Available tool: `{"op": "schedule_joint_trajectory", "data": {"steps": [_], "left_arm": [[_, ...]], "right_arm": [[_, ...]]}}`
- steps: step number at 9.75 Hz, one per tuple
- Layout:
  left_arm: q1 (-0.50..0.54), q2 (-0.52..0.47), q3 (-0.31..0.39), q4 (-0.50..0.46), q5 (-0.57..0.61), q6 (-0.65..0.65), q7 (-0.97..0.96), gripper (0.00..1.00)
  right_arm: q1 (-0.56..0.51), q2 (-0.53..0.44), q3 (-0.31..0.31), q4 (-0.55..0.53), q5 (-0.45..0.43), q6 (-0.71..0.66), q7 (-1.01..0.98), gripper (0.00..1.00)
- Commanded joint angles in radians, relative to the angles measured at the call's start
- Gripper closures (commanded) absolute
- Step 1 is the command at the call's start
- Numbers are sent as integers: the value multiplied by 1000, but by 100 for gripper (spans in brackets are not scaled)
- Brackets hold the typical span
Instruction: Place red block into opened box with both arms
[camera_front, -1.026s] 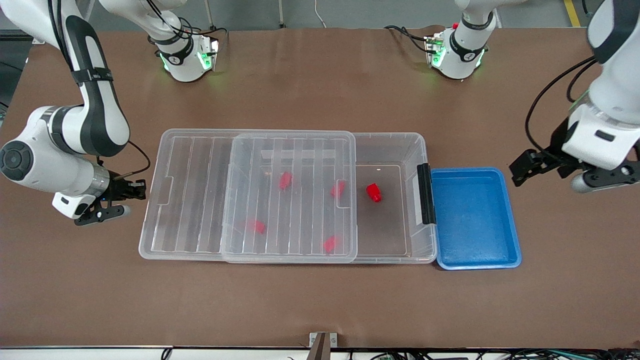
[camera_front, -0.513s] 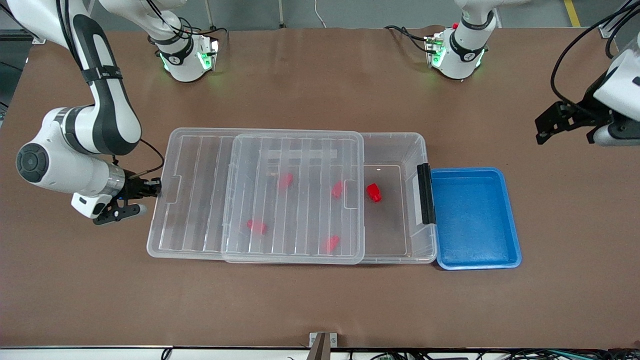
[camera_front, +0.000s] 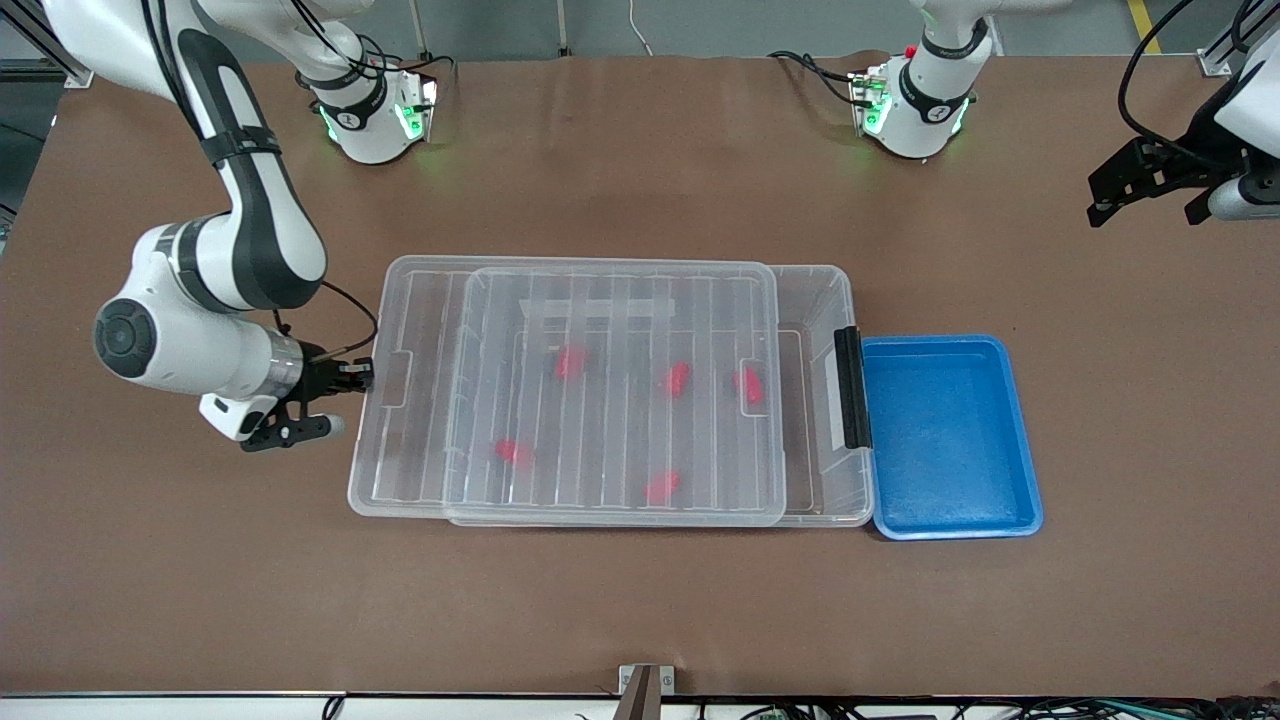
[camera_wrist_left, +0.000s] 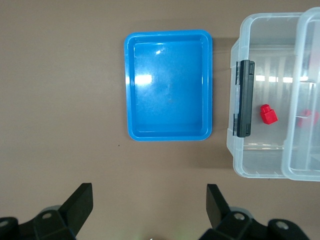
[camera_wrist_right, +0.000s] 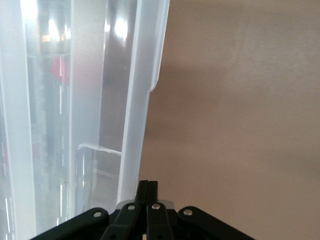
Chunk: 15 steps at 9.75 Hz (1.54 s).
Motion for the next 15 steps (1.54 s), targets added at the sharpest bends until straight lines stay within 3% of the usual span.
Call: {"op": "schedule_joint_trajectory", "data": {"steps": [1,8,12,14,15], "left_arm": [[-13,-4,4,-38,-12,-4,13,0],[-3,-6,7,-34,-11,-24,19,0],[-5,-7,5,-32,-9,-37,19,0],[-6,-6,5,-31,-9,-37,19,0],[-6,-6,5,-31,-9,-37,19,0]], "right_arm": [[-6,26,27,24,21,-8,44,100],[-5,55,90,64,21,8,127,100],[0,67,91,75,21,9,127,99],[-6,45,82,87,7,-4,144,0],[-8,-33,50,83,-20,-12,190,0]]}}
